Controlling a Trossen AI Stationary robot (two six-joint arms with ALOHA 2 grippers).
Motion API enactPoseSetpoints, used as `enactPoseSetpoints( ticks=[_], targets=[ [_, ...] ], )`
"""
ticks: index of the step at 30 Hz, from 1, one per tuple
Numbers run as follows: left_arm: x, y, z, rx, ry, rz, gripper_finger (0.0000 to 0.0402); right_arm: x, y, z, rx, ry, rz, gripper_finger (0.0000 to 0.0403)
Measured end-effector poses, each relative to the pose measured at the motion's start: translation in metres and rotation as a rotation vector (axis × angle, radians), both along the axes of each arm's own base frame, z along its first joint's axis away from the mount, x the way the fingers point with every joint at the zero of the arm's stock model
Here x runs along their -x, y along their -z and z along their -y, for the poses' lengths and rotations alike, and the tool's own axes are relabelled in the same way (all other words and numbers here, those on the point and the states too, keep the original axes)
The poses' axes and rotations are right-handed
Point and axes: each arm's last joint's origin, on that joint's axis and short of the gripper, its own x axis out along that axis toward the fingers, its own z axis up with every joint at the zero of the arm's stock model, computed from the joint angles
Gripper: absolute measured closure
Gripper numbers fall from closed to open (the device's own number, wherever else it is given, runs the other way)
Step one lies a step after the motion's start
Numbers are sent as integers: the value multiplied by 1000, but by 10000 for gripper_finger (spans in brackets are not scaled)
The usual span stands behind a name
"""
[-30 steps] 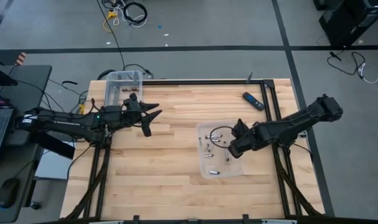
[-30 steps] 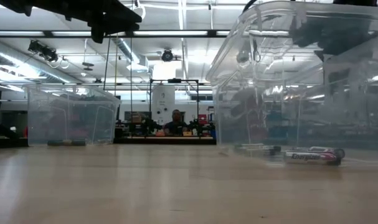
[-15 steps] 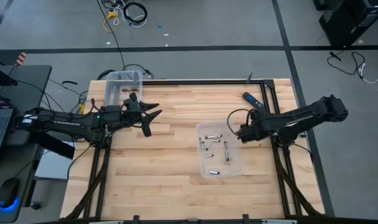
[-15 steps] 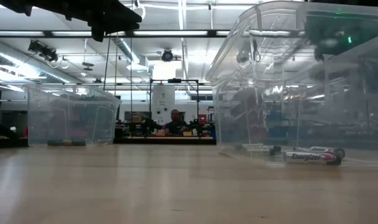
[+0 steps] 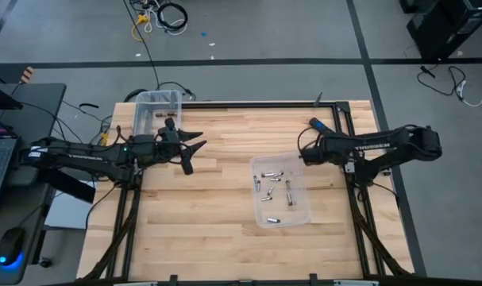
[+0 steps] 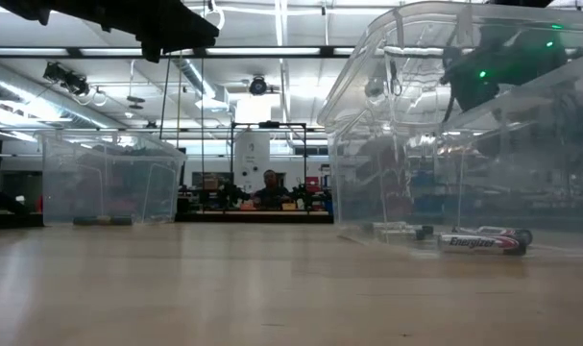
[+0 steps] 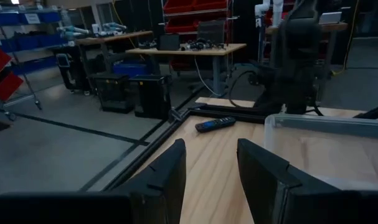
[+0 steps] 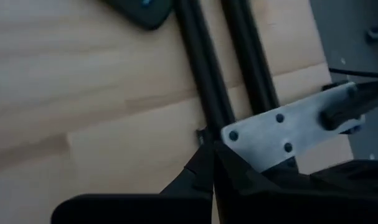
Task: Sort batteries
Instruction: Put the black and copper battery into the top transparent bin
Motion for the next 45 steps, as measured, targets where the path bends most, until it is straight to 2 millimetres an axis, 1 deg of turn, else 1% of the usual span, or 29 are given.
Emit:
enactPoseSetpoints(
  ticks=[3,7,12,15,18,20,23,27,28,30,33,37,39,45],
  targets=[
    [0,0,0,-17,0,-8,259,1,1,11,-13,63,-10,403],
    [0,0,0,-49,2,-22,259,1,4,23,-116,104,27,403],
    [0,0,0,-97,5,-44,259,1,4,29,-200,120,68,403],
    [0,0,0,-117,6,-56,259,-11,3,29,-210,94,190,403],
    [0,0,0,-139,7,-68,259,-30,5,25,-158,14,340,403],
    [0,0,0,-144,0,-73,259,-35,7,24,-99,-29,376,403],
    [1,1,-1,-160,-46,-85,259,-30,11,24,-64,-17,330,403],
    [2,2,-2,-167,-77,-105,259,-10,20,21,-97,116,200,403],
    [2,2,-2,-167,-77,-106,259,-8,24,21,-102,125,194,403],
    [2,2,-2,-168,-76,-108,259,-9,25,23,-100,135,199,403],
    [2,2,-2,-168,-83,-110,259,-9,30,26,-102,130,155,403],
    [2,3,-3,-169,-89,-113,259,-9,32,31,-15,68,97,403],
    [2,3,-3,-170,-90,-114,259,-10,32,32,1,62,98,403],
    [2,2,-3,-185,-91,-117,259,-21,34,37,70,72,230,403]
  ],
)
